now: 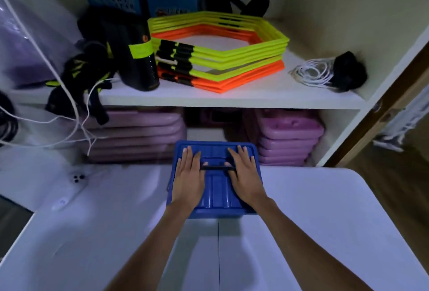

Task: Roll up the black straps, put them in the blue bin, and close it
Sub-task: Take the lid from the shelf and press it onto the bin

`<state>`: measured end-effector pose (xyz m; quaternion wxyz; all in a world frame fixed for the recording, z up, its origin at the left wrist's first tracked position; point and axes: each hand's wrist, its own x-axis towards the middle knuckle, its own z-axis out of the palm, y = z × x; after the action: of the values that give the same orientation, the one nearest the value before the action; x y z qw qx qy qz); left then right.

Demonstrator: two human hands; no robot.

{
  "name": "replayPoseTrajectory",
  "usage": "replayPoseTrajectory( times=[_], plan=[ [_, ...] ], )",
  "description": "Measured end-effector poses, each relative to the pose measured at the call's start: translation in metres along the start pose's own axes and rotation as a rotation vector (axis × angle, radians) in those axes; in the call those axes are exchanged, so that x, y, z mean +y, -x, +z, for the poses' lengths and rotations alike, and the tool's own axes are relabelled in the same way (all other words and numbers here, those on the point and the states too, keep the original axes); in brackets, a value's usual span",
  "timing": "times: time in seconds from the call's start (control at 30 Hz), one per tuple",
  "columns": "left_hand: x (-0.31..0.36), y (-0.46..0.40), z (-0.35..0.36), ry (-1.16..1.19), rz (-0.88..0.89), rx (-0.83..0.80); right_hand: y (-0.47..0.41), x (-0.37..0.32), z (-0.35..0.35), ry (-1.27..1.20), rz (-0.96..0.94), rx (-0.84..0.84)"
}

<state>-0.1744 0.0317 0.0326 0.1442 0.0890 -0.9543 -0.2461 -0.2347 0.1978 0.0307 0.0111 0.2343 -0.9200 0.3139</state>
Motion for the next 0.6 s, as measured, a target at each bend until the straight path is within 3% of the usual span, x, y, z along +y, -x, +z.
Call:
replayPoseTrajectory(
  times=[0.27,0.6],
  plan=[
    [-0.03,-0.018,0.032,0.005,-0.051,-0.124,-0.021,0.015,0.03,-0.001,0.061,-0.103],
    [-0.037,-0.025,0.038,0.045,-0.082,-0.177,-0.025,0.014,0.04,-0.028,0.107,0.026]
  ],
)
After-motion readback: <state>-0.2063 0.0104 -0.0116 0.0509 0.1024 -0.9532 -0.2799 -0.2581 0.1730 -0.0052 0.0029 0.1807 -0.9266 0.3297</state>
